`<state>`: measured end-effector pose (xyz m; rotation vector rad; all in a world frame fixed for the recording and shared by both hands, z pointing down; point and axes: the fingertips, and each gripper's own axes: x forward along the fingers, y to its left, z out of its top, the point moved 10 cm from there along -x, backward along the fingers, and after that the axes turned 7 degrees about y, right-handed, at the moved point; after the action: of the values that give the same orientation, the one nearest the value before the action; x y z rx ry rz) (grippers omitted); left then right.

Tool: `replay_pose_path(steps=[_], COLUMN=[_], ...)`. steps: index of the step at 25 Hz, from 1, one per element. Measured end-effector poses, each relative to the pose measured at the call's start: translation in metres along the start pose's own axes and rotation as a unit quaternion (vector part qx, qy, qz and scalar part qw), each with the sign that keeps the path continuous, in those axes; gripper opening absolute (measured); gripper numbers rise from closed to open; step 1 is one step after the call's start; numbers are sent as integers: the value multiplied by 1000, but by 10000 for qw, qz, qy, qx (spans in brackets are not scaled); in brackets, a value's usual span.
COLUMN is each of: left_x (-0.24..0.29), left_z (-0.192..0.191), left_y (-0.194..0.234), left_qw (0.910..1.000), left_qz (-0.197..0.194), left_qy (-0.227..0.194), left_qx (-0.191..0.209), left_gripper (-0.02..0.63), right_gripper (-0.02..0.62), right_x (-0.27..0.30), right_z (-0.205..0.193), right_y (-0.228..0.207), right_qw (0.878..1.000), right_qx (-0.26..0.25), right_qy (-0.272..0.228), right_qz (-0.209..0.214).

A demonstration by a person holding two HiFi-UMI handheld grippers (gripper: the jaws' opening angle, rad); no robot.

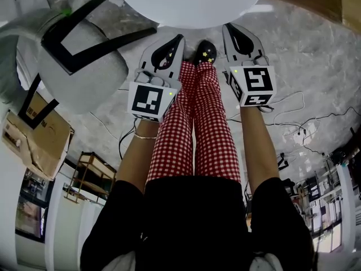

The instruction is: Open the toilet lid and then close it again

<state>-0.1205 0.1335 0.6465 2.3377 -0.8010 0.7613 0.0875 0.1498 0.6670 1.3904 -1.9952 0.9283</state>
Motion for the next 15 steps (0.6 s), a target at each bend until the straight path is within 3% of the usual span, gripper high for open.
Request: replay_pose_path(steps=[15], left_x=[3], left_z=[6], left_y=[-1], left_qw=[9998], left_qz=[-53], left_qy=[-24], left_qx=[165], left_gripper=[3], right_gripper=[20], right_x=[-32], right_z=[26], right_y=[8], right_qw=[9992], right_qx=[83], right_qy=[-365], right_qz=[109])
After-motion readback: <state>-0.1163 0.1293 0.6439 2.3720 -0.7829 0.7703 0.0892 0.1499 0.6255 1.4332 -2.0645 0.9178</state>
